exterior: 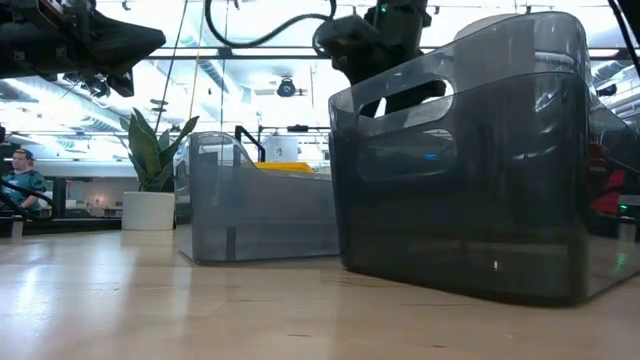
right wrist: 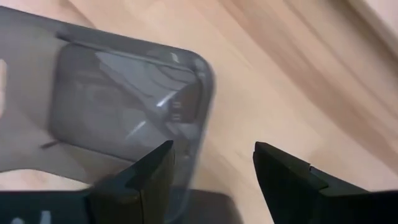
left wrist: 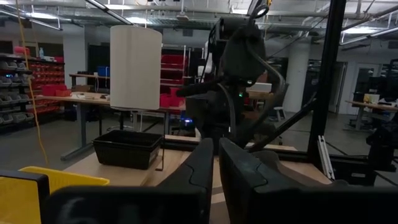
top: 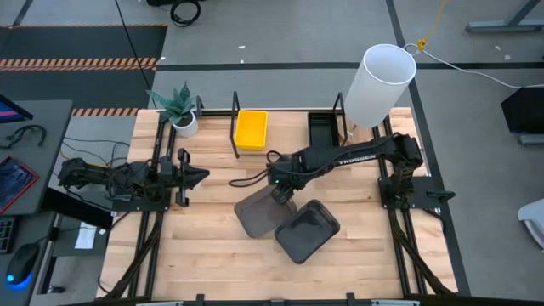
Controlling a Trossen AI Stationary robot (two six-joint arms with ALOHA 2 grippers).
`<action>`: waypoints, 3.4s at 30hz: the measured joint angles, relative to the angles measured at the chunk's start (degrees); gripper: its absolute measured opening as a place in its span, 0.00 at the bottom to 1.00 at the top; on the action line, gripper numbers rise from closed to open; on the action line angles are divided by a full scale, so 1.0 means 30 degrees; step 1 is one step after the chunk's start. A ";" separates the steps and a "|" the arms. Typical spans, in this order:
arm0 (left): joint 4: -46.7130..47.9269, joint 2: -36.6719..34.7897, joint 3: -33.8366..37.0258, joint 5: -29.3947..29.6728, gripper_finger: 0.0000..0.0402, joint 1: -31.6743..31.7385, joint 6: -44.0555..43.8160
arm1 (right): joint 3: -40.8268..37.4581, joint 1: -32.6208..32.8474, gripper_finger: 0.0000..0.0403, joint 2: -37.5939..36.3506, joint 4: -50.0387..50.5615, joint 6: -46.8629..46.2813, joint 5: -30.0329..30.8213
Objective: Stack baskets on shelf by color
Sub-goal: Stack the left transparent black bin on the right transparent black bin
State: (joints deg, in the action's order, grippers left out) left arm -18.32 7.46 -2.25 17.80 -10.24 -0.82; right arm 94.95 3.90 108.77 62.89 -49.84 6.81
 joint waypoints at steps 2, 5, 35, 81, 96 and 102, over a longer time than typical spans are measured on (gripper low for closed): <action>0.0025 0.0007 0.0004 0.0000 0.07 -0.0003 -0.0007 | -0.0256 0.0115 0.55 0.0002 0.0146 -0.0022 0.0618; 0.0056 0.0007 0.0004 0.0000 0.06 -0.0006 -0.0007 | -0.0989 0.0162 0.56 0.0007 -0.0150 -0.0296 0.1040; -0.0046 0.0007 -0.0003 0.0000 0.09 -0.0002 -0.0007 | -0.4089 0.0301 0.51 0.1246 -0.6221 -0.0672 -0.0719; 0.0041 0.0007 0.0004 -0.0007 0.06 -0.0007 -0.0007 | -0.1400 -0.2126 0.01 0.0576 -0.4987 0.2112 -0.3700; 0.0056 0.0007 0.0002 0.0000 0.07 -0.0005 -0.0005 | 0.0345 -0.0048 0.00 -0.4051 0.3269 0.0614 -0.2607; 0.0042 0.0000 -0.0003 0.0000 0.07 -0.0007 -0.0007 | -0.1758 0.1487 0.00 -0.6332 0.3203 -0.1735 -0.2320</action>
State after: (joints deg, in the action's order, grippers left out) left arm -18.19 7.46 -2.26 17.80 -10.26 -0.84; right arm 89.68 8.36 89.78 72.50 -55.04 -0.15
